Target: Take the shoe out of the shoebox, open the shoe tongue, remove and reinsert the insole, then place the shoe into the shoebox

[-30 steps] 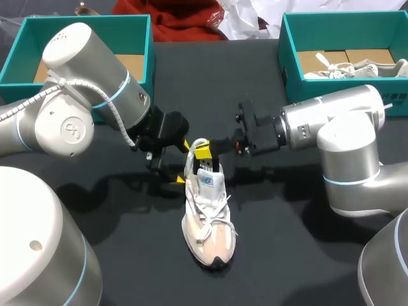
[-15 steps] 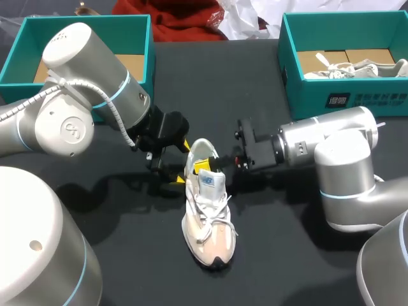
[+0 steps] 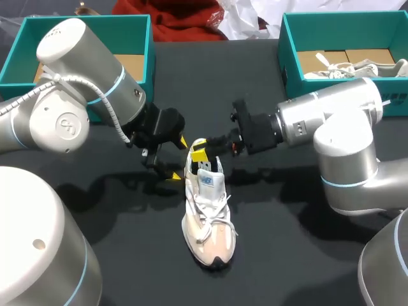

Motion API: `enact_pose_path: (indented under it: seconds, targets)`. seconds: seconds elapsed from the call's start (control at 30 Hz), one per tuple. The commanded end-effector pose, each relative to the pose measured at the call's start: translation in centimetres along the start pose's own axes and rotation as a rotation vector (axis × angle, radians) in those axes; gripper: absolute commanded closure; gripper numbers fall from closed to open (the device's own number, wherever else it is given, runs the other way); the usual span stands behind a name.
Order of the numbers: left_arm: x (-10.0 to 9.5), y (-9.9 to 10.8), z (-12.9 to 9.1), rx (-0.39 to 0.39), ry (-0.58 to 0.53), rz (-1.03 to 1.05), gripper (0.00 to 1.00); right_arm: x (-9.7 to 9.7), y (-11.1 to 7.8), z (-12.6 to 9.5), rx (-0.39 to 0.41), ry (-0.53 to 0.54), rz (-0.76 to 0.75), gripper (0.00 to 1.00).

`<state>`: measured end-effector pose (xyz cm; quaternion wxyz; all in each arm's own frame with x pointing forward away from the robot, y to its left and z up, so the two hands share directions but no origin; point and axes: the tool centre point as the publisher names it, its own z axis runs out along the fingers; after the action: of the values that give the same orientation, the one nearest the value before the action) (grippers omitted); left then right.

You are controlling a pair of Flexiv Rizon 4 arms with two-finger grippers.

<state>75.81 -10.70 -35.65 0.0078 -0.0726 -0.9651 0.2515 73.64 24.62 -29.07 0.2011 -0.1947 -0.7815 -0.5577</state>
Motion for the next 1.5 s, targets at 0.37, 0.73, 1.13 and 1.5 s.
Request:
enact_pose_path:
  seconds: [0.37,0.73,1.13,1.5]
  targets:
    - [0.3,2.2,-5.5,-0.013,0.006,0.067,0.0,-0.1,1.3,-3.1,0.095,-0.072,0.017,0.5]
    - [-0.8,4.6,-9.4,-0.092,-0.009,0.104,0.0,-0.6,2.3,-6.7,0.152,-0.194,0.074,0.51]
    - [-1.5,7.1,-14.2,-0.12,0.023,0.166,0.0,-1.1,3.5,-9.4,0.278,-0.285,0.201,0.51]
    - [-2.6,9.6,-18.0,-0.154,0.032,0.175,0.0,-1.6,4.4,-9.9,0.47,-0.323,0.38,0.52]
